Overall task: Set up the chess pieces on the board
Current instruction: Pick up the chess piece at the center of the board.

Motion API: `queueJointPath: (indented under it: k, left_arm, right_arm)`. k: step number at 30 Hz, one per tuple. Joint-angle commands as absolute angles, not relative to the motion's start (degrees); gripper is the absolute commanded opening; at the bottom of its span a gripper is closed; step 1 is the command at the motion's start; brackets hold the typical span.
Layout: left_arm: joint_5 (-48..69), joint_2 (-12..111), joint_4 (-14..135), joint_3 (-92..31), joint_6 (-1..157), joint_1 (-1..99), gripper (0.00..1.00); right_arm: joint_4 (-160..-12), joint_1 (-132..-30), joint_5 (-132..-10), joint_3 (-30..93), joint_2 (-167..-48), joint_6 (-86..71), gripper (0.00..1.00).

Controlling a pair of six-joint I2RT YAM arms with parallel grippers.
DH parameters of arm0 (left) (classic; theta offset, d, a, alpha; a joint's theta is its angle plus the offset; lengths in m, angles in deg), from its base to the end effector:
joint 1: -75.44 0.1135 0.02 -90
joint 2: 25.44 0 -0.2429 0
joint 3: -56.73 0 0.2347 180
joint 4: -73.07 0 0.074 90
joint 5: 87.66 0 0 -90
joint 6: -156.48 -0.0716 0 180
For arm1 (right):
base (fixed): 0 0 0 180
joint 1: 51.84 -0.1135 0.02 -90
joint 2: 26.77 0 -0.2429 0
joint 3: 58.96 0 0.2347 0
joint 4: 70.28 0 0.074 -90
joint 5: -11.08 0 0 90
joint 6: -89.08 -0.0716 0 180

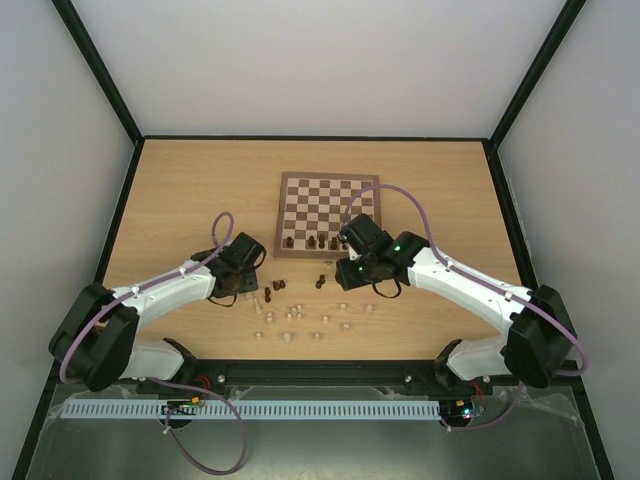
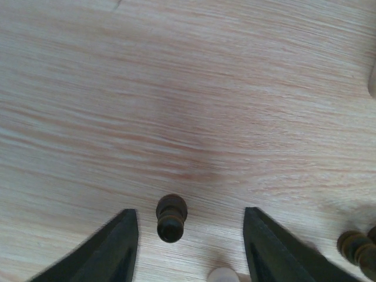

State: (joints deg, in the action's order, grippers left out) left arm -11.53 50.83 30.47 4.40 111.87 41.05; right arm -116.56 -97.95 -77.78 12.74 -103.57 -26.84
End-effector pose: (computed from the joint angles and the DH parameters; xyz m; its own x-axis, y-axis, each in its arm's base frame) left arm 0.2028 -0.1180 0.1226 -0.8659 -0.2448 -0.4361 -0.2091 0.9693 -0.1290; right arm 0.1994 0.2094 0.2154 -0.8059 -0.2074 -0.5546 -0.4190 0.8615 0.2868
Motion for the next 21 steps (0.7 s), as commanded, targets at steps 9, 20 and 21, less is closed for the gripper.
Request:
queueJointPath:
  k: [9,20,21]
  left_arm:
    - [-10.23,52.07,32.82,6.39,111.99,41.63,0.22]
    - [-11.59,60.86,27.68,-13.4,103.42,42.21,0.04]
    - [-11.44,62.7,26.93,-16.48,102.1,42.28,0.03]
  right_arm:
    - [-116.83,-97.67,-76.99,11.2,-103.46,-25.97,0.41]
    - [-117.74,-97.63,-78.56,11.71,-102.9,-26.02,0.41]
    - [-118.05,-97.63,-78.86,11.95,-102.96,-26.08,0.41]
